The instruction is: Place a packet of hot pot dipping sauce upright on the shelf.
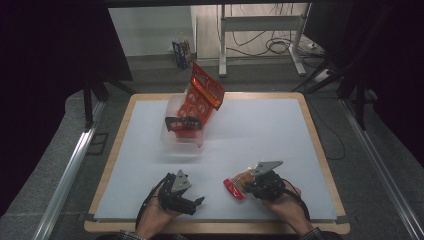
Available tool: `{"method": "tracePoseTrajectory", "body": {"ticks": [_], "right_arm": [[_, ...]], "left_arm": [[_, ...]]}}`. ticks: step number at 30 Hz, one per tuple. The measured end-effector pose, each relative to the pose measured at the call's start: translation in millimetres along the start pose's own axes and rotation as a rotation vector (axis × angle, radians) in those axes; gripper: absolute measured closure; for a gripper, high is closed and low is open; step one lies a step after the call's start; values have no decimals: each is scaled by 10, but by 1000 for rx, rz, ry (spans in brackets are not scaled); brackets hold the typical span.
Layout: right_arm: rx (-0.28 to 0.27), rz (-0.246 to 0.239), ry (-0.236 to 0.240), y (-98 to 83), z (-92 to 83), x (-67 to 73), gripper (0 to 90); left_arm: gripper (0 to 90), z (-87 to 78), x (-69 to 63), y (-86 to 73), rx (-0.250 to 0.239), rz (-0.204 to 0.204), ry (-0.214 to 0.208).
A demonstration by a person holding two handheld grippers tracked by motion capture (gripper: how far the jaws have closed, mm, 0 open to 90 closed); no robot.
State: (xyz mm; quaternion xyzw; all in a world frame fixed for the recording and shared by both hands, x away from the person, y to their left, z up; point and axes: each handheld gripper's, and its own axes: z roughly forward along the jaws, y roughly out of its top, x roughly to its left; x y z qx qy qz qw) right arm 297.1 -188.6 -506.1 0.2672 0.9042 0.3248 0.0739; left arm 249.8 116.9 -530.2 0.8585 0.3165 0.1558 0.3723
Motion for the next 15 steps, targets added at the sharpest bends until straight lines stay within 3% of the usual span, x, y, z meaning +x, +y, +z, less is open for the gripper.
{"method": "tracePoseTrajectory", "body": {"ticks": [2,6,14,15], "right_arm": [[-8,-9,-3,-4,-22,-6,775],[-59,-26,-33,-22,-142,-46,660],[-77,16,-88,-92,-239,-176,485],[-88,26,-100,-110,-261,-213,417]], "left_arm": [[139,2,-7,12,-6,-4,-8],[234,23,-15,59,-34,-24,-79],[437,101,-69,164,-58,-12,-124],[471,135,-82,203,-69,-12,-136]]}}
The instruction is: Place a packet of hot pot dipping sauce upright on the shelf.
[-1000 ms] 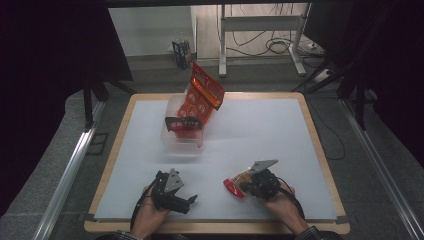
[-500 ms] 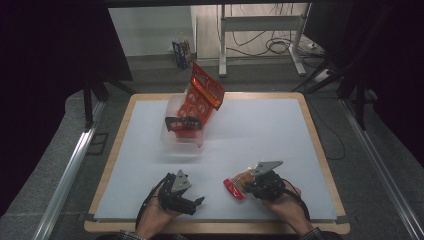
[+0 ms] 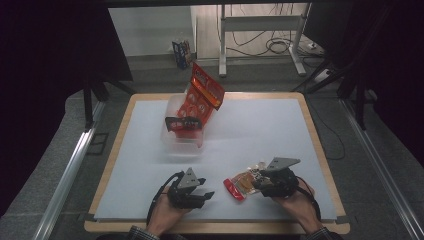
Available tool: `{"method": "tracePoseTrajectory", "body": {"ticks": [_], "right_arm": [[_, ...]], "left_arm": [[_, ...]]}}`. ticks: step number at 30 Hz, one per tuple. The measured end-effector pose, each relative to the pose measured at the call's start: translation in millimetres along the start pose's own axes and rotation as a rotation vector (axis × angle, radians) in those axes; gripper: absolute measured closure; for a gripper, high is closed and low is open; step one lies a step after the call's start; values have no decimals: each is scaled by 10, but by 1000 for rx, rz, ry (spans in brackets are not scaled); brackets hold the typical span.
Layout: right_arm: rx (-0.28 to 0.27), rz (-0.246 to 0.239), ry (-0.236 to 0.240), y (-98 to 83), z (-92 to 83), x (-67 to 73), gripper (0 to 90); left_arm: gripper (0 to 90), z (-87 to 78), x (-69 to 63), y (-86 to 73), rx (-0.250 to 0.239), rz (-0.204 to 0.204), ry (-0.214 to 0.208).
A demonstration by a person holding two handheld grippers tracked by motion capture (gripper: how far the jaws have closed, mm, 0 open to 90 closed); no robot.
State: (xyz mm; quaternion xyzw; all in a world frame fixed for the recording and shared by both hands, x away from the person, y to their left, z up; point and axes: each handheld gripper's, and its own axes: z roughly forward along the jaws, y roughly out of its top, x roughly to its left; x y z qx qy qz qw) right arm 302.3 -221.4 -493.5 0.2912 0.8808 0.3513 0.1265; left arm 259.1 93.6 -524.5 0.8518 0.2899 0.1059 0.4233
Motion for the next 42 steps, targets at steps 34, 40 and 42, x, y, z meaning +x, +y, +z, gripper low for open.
{"method": "tracePoseTrajectory", "body": {"ticks": [34,40,42], "right_arm": [[12,50,-107,-206,-88,-312,37],[20,57,-99,-216,-89,-309,36],[23,54,-93,-217,-89,-302,36]], "left_arm": [[900,740,-203,466,6,72,-97],[900,720,-217,407,43,120,-77],[900,720,-211,377,42,108,-79]]}}
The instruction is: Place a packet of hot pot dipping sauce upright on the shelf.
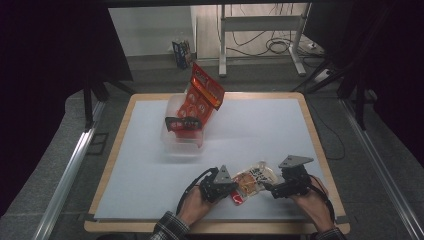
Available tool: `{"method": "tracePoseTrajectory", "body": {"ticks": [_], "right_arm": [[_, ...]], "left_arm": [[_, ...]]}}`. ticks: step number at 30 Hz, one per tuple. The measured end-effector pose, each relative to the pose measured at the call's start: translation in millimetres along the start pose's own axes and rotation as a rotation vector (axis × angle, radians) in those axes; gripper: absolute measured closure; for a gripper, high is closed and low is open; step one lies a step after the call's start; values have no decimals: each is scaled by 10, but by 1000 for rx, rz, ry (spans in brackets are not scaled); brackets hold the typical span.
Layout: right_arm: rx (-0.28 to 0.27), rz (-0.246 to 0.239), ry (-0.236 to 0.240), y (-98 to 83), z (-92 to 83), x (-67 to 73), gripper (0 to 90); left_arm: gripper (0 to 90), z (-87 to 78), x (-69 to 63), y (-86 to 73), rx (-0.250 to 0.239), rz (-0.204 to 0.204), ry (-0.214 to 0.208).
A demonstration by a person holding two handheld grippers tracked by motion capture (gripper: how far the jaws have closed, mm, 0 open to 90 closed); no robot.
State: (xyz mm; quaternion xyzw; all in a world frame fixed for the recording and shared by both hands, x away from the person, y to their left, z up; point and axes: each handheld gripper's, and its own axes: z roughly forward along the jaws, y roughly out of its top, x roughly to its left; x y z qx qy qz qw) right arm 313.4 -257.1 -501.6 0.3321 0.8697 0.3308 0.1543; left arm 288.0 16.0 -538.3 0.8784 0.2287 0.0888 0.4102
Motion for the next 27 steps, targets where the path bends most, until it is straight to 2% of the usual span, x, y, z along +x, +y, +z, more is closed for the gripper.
{"method": "tracePoseTrajectory", "body": {"ticks": [5,7,10,15,20,21,25,27], "right_arm": [[3,3,13,2,-1,27,35],[12,8,20,-1,9,39,35],[26,9,30,-4,37,54,35],[45,46,72,-8,113,78,35],[78,66,118,-14,200,98,39],[78,68,130,-11,215,97,39],[72,83,161,18,264,103,38],[61,114,194,37,278,89,39]], "left_arm": [[900,-10,-27,-5,38,36,26],[900,-3,-20,-13,26,6,13],[900,-9,-9,-20,26,1,6],[900,-21,19,-31,28,-18,-14],[900,-30,34,-32,39,-9,-18],[900,-22,23,-34,28,-21,-17],[900,-22,22,-35,27,-19,-16],[900,-22,23,-34,28,-19,-17]]}}
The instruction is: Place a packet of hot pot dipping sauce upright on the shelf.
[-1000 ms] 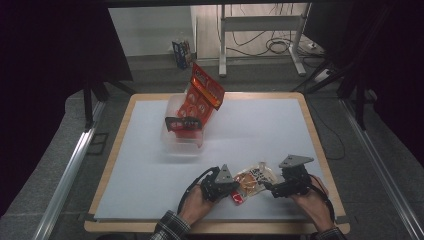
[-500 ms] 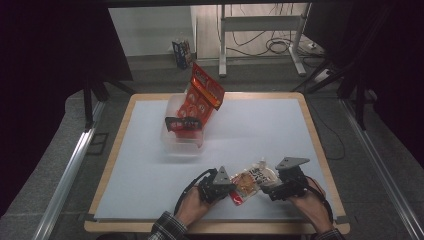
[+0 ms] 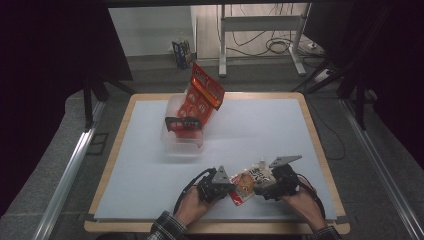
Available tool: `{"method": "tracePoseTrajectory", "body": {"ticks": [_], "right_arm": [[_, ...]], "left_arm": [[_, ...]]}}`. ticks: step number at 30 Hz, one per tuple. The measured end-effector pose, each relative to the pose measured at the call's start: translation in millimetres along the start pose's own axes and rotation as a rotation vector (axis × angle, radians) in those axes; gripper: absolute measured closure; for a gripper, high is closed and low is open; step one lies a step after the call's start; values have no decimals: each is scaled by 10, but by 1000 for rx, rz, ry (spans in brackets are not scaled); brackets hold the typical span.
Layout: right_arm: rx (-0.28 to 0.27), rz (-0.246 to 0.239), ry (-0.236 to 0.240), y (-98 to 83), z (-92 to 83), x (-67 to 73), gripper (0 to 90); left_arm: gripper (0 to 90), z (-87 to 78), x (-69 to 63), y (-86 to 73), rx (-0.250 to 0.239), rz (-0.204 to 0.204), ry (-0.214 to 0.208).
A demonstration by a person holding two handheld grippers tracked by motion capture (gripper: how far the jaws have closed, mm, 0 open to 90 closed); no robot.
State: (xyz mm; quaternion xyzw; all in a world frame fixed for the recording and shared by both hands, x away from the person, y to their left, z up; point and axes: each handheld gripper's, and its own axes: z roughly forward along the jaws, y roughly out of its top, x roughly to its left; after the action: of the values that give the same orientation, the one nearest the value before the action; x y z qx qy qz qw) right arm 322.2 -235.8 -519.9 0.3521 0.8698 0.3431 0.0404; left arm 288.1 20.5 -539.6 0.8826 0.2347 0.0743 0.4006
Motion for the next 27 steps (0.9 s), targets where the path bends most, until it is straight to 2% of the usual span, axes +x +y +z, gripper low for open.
{"method": "tracePoseTrajectory", "body": {"ticks": [4,5,7,9,10,11,13,15,18,21,24,25,27], "right_arm": [[-20,26,38,33,7,-16,38],[-42,51,69,69,7,-22,39],[-62,66,96,98,6,-16,51],[-67,67,103,108,5,-10,63],[-78,70,116,140,3,29,131],[-73,68,110,150,6,43,155],[-56,59,90,167,28,76,211],[-35,53,56,175,44,84,309],[-30,74,46,175,46,35,443],[-27,107,68,180,32,-8,530],[-25,76,59,203,27,33,635],[-32,57,44,212,25,57,663],[-45,49,34,224,-10,75,752]], "left_arm": [[900,1,0,1,0,-2,-1],[900,-4,7,2,7,6,-2],[900,2,-2,1,-1,-2,-1],[900,-2,1,2,5,5,1],[900,-2,3,2,5,10,0],[900,-2,2,2,5,10,1],[900,-3,-2,1,6,10,3],[900,-3,-4,1,4,9,3],[900,-2,-2,0,4,8,2],[900,-3,-2,0,4,8,2],[900,-1,-10,-2,-1,4,5],[900,-7,-2,-1,7,15,7],[900,-2,-7,-2,-2,2,4]]}}
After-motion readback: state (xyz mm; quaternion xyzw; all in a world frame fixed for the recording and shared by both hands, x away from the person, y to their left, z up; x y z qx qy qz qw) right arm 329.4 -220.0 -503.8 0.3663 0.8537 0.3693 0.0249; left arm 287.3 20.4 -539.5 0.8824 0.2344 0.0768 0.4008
